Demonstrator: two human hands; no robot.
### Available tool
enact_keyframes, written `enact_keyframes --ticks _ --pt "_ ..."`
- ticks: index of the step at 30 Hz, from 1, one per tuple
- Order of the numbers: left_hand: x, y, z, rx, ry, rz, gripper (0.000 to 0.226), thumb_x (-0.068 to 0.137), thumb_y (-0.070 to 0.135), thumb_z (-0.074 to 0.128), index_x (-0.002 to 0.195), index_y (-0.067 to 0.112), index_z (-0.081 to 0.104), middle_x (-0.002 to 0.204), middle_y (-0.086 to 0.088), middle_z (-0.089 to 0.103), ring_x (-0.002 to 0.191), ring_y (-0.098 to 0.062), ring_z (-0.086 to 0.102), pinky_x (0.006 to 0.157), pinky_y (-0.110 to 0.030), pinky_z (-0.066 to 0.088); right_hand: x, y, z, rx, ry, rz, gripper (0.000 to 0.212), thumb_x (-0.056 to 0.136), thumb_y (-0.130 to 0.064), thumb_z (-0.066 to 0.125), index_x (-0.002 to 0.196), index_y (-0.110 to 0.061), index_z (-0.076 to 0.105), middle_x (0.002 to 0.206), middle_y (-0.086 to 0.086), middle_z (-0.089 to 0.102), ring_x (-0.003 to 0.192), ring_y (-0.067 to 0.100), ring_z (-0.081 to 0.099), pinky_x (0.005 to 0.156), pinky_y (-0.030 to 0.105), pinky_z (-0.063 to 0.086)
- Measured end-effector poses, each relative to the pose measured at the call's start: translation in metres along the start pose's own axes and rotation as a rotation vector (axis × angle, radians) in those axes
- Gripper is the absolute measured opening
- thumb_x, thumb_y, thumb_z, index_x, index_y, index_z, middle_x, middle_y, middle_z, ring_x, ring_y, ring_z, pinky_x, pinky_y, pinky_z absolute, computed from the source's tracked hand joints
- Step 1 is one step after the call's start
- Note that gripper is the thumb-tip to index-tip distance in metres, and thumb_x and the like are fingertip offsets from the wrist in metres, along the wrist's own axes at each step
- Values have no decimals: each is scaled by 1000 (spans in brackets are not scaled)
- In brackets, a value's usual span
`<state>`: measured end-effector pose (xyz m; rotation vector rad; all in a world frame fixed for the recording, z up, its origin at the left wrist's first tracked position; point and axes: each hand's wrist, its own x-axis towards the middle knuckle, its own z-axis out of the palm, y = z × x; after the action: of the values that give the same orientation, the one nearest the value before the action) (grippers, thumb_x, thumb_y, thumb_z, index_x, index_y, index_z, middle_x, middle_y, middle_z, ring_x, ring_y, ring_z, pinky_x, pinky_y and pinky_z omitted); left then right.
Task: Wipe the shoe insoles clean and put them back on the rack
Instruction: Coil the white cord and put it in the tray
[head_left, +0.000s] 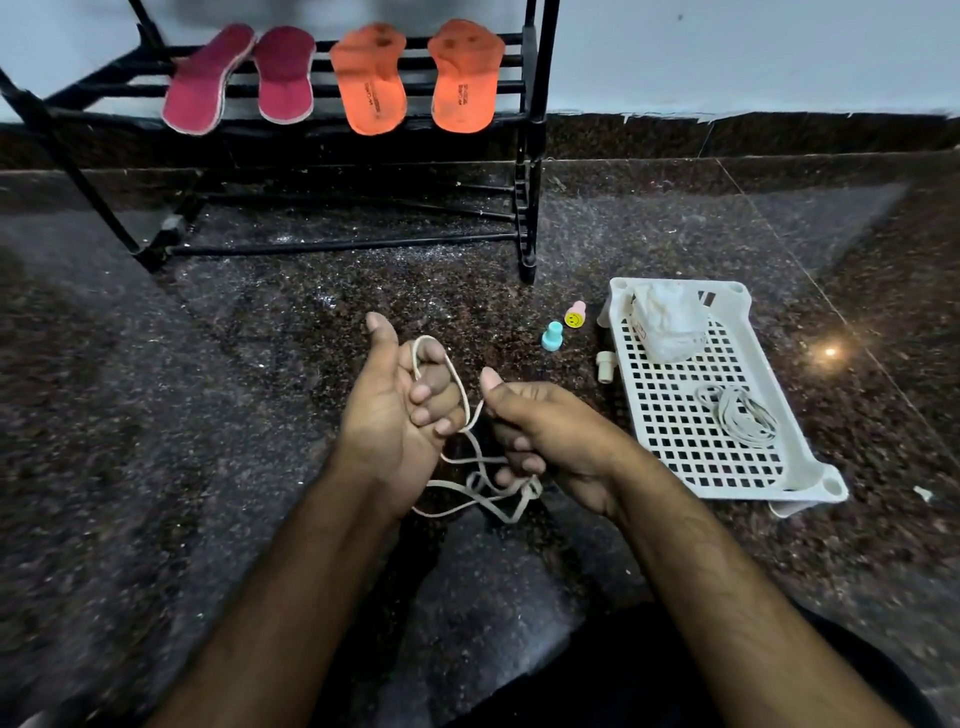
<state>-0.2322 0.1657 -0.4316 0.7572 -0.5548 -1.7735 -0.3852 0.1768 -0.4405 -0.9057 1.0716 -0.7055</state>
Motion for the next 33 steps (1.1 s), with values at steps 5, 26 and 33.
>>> enact_keyframes --ticks 5,26,33 --pt "-6 9 -3 347 7 -28 58 97 63 39 64 16 51 46 7 26 37 -8 19 41 -20 15 0 -8 -3 98 77 -12 34 99 -49 54 75 -24 51 51 -7 36 41 6 28 41 20 31" --pt "7 1 -9 37 178 117 40 104 25 44 129 -3 56 78 -1 53 71 -10 50 72 -25 47 6 7 7 -562 2 -378 37 103 -32 55 67 -26 51 63 -15 42 60 5 38 55 26 33" --pt "5 2 -3 6 160 164 23 107 17 39 110 7 59 64 2 39 62 -10 47 68 -27 51 8 7 5 -501 126 -452 17 98 -35 62 91 -20 67 72 -9 60 68 8 52 65 42 51"
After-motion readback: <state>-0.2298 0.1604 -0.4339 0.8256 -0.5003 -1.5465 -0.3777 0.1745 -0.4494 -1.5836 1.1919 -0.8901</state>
